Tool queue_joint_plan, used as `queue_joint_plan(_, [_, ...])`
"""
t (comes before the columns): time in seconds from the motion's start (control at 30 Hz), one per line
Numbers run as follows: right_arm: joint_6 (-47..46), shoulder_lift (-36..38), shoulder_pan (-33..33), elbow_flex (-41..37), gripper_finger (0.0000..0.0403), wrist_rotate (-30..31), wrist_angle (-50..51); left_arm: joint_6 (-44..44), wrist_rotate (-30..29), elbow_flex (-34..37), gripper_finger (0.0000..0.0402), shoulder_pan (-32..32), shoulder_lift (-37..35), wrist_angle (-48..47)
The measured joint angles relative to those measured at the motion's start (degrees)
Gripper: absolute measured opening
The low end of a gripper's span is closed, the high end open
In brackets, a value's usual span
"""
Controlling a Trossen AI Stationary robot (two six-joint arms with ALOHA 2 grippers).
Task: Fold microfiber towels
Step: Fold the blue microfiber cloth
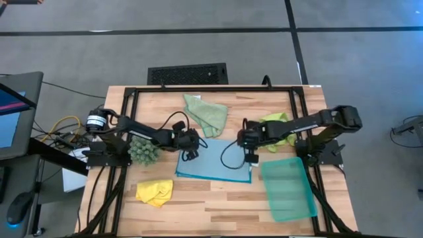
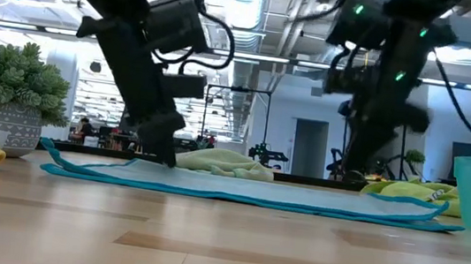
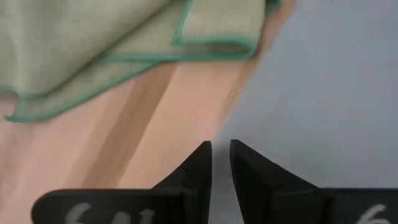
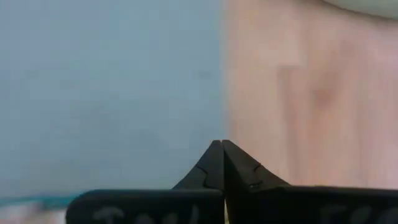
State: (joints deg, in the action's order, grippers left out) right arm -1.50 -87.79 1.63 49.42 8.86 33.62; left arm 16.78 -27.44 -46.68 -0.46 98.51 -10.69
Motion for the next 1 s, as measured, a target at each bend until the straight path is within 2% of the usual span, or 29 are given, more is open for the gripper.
queue_joint_plan(0.07, [0.01,-0.42,0.78,0.08,0.0013,-5.67,-1.88,0.17,1.75,-0.04,0.0051,0.6,0.66,-1.25])
queue_joint_plan(0.13, [-0.28,-2.03,1.09,-0.31,0.0013,-8.85,-1.98,1.54,1.26,-0.03,0.0051,0.65,0.74,-3.15])
queue_joint_plan(0.27, [1.0,-7.33,0.84,-1.8,0.0014,-9.62,-5.44,6.51,0.1,-0.16,0.0051,-2.1,0.75,-7.21])
queue_joint_plan(0.4, [2.46,-9.88,-0.71,-1.21,0.0016,-8.9,-6.19,14.76,-1.37,-0.75,0.0051,-7.88,0.71,-13.71])
queue_joint_plan(0.47, [2.88,-10.12,-1.82,-0.4,0.0016,-6.01,-6.03,19.65,-1.32,-1.45,0.0051,-11.03,0.73,-16.68])
queue_joint_plan(0.6, [2.13,-7.41,-3.57,1.11,0.0011,9.66,-4.44,26.69,-0.72,-4.58,0.0051,-17.64,1.09,-20.66])
queue_joint_plan(0.63, [1.66,-6.17,-3.6,1.89,0.001,12.94,-5.55,27.28,-2.39,-5.51,0.0051,-19.09,1.12,-21.08])
queue_joint_plan(0.7, [1.62,-3.44,-3.16,2.53,0.0011,14.99,-6.31,26.8,-6.69,-7.47,0.0051,-21.27,1.09,-20.15])
queue_joint_plan(0.83, [0.11,-1.33,0.08,2.37,0.0018,8.43,-8.33,24.46,-13.86,-8.97,0.0051,-22.51,1.08,-18.94])
queue_joint_plan(0.9, [-2.26,-1.35,2.5,2.43,0.0018,3.81,-10.63,23.12,-13.15,-9.05,0.0051,-21.47,1.06,-17.89])
queue_joint_plan(1.0, [-4.58,-4.57,6.36,2.44,0.0013,-2.55,-15.09,21.16,-8.77,-8.65,0.0048,-18.57,1.06,-18.15])
